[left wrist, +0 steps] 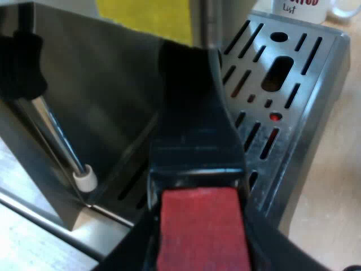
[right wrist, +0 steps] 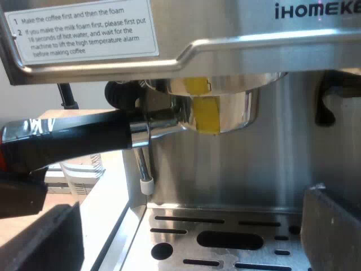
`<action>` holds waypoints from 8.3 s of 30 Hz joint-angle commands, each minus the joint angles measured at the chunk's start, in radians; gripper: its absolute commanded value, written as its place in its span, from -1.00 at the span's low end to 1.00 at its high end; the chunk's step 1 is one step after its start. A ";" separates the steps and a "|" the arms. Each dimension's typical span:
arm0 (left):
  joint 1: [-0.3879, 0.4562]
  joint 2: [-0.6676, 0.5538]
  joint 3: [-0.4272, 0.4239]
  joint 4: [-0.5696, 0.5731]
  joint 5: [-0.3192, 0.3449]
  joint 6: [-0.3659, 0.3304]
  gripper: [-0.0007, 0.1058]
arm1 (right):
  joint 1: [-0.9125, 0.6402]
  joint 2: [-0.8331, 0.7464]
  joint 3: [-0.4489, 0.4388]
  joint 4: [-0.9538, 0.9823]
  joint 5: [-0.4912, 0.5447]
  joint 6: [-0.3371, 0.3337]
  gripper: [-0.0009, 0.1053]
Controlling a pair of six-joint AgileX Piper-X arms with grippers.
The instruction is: Put the handle in the coffee machine
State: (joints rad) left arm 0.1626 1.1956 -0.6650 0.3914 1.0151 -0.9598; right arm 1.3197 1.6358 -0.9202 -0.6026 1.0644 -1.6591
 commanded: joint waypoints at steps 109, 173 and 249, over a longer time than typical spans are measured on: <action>-0.001 -0.031 -0.030 -0.075 0.202 -0.232 0.18 | -0.292 0.340 -0.209 -0.590 -0.232 -0.327 -0.13; -0.107 0.076 -0.519 0.685 -0.594 0.221 -0.98 | -0.292 0.340 -0.209 -0.590 -0.232 -0.327 -0.13; -0.218 0.048 -0.338 0.838 -0.388 -0.350 -0.98 | -0.302 0.190 0.138 -0.628 -0.387 -0.409 -0.13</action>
State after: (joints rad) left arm -0.0468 1.2511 -1.0038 1.2194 0.5966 -1.3025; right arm 1.0189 1.8460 -0.8046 -1.2126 0.6840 -2.0691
